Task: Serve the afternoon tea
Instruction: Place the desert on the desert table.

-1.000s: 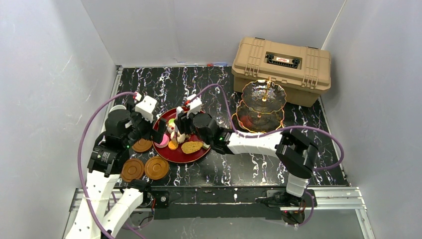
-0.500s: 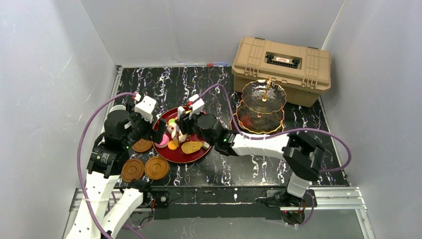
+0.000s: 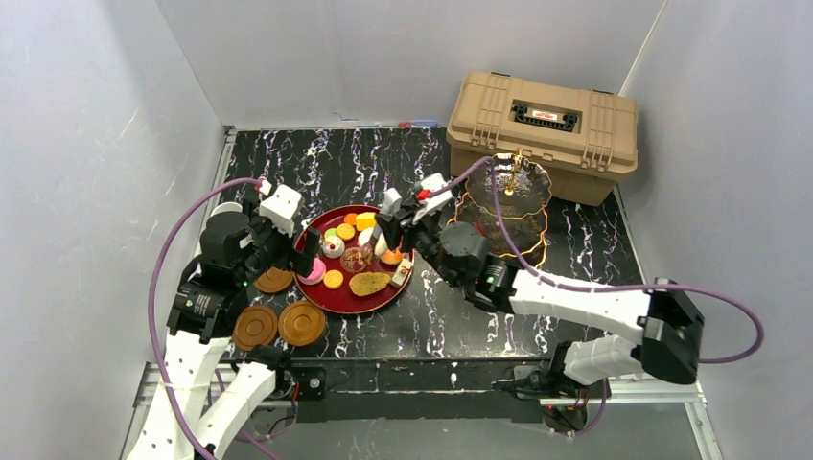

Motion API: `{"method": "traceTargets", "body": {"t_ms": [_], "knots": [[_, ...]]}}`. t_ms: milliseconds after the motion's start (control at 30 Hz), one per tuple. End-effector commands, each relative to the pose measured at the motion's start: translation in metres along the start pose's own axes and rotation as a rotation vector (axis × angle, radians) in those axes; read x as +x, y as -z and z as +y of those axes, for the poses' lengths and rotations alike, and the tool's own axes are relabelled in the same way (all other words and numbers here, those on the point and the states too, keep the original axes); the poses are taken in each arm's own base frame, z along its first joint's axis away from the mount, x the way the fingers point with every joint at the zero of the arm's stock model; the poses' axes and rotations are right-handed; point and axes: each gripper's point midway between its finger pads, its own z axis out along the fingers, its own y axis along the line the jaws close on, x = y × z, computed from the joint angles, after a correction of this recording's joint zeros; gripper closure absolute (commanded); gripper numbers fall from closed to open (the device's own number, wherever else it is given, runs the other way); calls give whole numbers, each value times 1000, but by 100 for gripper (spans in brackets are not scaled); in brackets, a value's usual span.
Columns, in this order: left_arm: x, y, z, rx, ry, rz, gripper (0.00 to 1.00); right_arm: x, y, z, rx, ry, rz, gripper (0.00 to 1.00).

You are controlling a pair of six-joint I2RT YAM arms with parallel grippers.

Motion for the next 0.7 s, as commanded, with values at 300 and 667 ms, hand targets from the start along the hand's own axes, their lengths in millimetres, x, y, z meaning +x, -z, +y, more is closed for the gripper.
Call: {"method": "traceTargets", "body": {"t_ms": [300,667], "knots": [[-23,7,0,8,-2,-52,2,-5,89,-77,235,15,60,90],[-30,9,-1,19,9,-65,2,10,134,-125,415,61,122,92]]}}
